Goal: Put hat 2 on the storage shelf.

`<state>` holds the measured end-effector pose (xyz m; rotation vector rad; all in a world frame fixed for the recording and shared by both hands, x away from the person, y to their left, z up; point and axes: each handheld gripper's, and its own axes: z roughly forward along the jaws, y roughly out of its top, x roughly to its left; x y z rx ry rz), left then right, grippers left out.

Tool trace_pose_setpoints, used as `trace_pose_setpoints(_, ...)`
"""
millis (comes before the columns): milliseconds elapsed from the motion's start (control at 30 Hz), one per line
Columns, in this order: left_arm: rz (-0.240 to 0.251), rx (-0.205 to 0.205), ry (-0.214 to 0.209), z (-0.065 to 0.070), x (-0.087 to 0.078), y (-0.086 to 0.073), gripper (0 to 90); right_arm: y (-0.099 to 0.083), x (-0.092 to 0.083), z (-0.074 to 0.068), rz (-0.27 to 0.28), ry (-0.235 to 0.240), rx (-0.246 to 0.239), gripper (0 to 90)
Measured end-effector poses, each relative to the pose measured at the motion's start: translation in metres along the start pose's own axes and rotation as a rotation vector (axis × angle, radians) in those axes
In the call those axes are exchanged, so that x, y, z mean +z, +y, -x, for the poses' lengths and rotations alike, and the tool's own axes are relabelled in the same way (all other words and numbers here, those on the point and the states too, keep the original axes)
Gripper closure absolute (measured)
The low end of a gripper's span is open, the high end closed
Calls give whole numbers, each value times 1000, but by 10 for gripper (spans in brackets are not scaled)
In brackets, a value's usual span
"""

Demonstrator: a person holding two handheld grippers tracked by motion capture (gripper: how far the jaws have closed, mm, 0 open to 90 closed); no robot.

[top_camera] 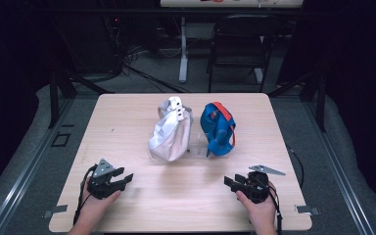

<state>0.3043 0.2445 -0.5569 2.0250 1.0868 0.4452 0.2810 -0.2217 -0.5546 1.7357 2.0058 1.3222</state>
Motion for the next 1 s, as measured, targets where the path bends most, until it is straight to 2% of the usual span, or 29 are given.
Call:
trace_pose_setpoints(33,-11,11,4,0,1,0,525,0,1,-1,-2,5,-10,463)
trace_pose_setpoints(167,-19,14,1,1,5,0,525,-1,5,-7,-22,16,-44,465)
trace_pose_setpoints(233,-16,14,-9,2,6,0,525,-2,6,-9,-42,9,-61,465)
trace_pose_setpoints(333,-7,28,-11,5,5,0,532,-2,7,-11,-44,7,-84,466)
trace_pose_setpoints(600,7,50,-39,13,6,1,546,0,8,-12,-52,-11,-99,499)
trace_pose_setpoints(633,2,63,-49,16,5,3,549,1,5,-13,-46,-26,-109,524)
trace_pose_setpoints(733,17,75,-65,23,6,3,555,3,4,-15,-10,-19,-112,509)
trace_pose_setpoints(767,15,81,-76,26,6,4,556,4,3,-15,-20,-21,-123,507)
trace_pose_setpoints(800,29,82,-86,31,6,4,557,4,4,-15,-16,-3,-116,522)
trace_pose_setpoints(900,64,107,-134,50,8,14,557,5,4,-14,-31,12,-107,528)
trace_pose_setpoints(933,64,107,-134,50,8,14,557,5,4,-14,-31,12,-107,528)
trace_pose_setpoints(967,77,142,-168,70,12,25,556,5,0,-12,-1,37,-73,510)
trace_pose_setpoints(1000,77,142,-168,70,12,25,556,5,0,-12,-1,37,-73,510)
